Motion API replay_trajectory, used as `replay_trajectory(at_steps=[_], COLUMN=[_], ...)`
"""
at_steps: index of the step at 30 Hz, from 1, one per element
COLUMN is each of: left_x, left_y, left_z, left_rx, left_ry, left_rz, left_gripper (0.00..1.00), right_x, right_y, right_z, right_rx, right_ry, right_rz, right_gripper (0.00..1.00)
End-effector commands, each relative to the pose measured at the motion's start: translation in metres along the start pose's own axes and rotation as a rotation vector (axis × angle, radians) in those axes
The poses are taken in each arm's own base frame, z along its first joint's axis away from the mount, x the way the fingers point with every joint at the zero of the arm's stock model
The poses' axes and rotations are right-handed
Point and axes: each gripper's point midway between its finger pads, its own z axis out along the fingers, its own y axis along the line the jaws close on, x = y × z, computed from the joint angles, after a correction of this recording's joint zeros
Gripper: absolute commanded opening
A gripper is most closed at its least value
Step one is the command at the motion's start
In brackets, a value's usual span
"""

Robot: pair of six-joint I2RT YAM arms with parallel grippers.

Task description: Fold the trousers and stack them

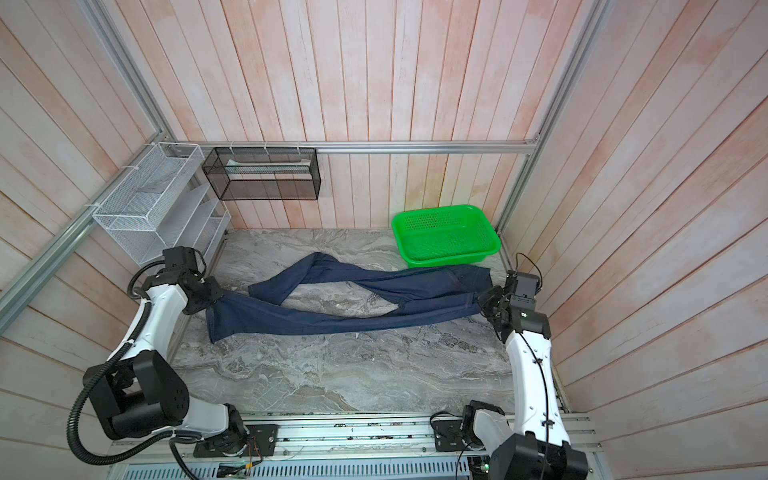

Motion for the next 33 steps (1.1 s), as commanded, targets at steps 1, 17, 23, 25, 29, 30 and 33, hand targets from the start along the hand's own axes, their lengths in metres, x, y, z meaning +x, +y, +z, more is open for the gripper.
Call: replay_trajectory(at_steps=[1, 17, 23, 25, 29, 30, 33], left_x=[-0.022, -0.028, 0.003, 0.016, 0.043, 0.049, 0.071], left_y=[-0.014, -0.056, -0.043, -0.038, -0.042, -0.042, -0.05], left_z=[0.019, 0.027, 0.003, 0.002, 0.009, 0.013, 0.026], left_rx=[0.017, 0.101, 0.1, 0.097, 0.148, 0.157, 0.203], left_ry=[0.002, 0.016, -0.001, 0.005, 0.039, 0.053, 0.105], left_rz=[0.038, 0.059, 0.054, 0.047, 0.037, 0.034, 0.022], left_gripper=[0.0, 0.56, 0.65, 0.66, 0.66, 0.66, 0.66], right_x=[-0.001, 0.033, 0.034, 0.034, 0.036, 0.036, 0.039], right_y=[-0.01, -0.05, -0.044, -0.042, -0.04, -0.039, -0.04], right_z=[0.032, 0.08, 0.076, 0.074, 0.07, 0.07, 0.068], right_rx=[0.063, 0.15, 0.118, 0.108, 0.09, 0.086, 0.078], right_ry=[0.052, 0.184, 0.186, 0.184, 0.188, 0.188, 0.189], right_rz=[-0.004, -0.029, -0.028, -0.028, -0.03, -0.031, -0.026], right_gripper=[0.0, 0.04, 0.06, 0.07, 0.07, 0.07, 0.07])
